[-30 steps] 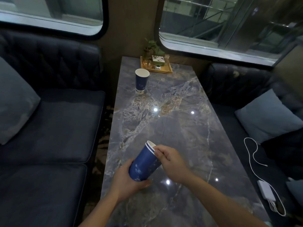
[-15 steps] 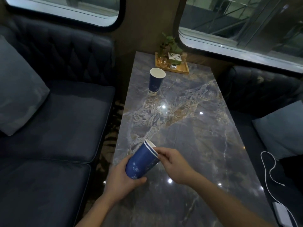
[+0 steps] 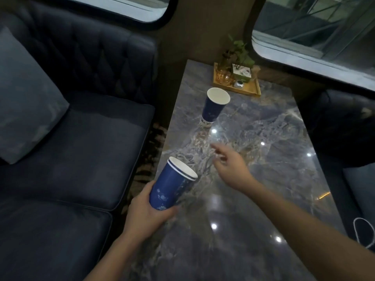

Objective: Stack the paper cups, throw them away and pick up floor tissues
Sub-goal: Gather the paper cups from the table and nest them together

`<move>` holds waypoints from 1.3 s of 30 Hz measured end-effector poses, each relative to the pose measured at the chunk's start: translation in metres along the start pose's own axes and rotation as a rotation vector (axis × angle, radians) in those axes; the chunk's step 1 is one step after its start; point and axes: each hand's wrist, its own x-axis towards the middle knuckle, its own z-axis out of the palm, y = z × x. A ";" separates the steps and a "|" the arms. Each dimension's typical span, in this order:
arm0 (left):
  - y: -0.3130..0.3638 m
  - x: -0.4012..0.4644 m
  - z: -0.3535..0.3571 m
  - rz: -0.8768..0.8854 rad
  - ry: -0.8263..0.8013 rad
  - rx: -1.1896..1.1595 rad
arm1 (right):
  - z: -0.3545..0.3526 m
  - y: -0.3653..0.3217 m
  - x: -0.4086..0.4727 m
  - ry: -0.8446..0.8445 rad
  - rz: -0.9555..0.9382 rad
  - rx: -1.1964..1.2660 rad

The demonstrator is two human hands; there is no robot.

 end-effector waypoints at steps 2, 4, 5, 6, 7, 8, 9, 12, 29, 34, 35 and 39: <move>-0.001 0.010 -0.001 -0.001 0.010 -0.005 | -0.005 0.000 0.030 -0.023 0.008 -0.098; -0.002 0.019 -0.004 0.008 0.009 -0.003 | -0.009 0.002 0.063 -0.047 0.016 -0.203; -0.001 0.023 -0.005 0.017 0.013 -0.001 | -0.010 0.004 0.080 -0.043 0.008 -0.257; -0.001 0.026 -0.007 0.022 0.020 0.001 | -0.012 0.006 0.096 -0.035 -0.004 -0.305; -0.002 0.028 -0.009 0.026 0.029 0.002 | -0.014 0.007 0.111 -0.025 -0.020 -0.362; -0.003 0.031 -0.011 0.026 0.039 0.002 | -0.017 0.008 0.125 -0.014 -0.042 -0.434; -0.004 0.032 -0.013 0.025 0.051 0.003 | -0.020 0.006 0.136 -0.001 -0.068 -0.511; -0.008 0.033 -0.014 0.022 0.069 0.003 | -0.026 0.002 0.162 0.046 -0.087 -0.646; -0.007 -0.006 -0.021 -0.005 0.027 -0.051 | -0.037 -0.003 0.101 0.178 -0.130 -0.552; -0.002 -0.037 -0.017 -0.013 0.013 -0.091 | -0.052 -0.019 0.053 0.176 -0.061 -0.473; -0.002 -0.044 -0.016 -0.009 0.002 -0.092 | -0.054 -0.021 0.043 0.175 -0.058 -0.468; 0.001 -0.070 -0.015 0.008 -0.014 -0.088 | -0.066 -0.032 0.005 0.193 -0.086 -0.457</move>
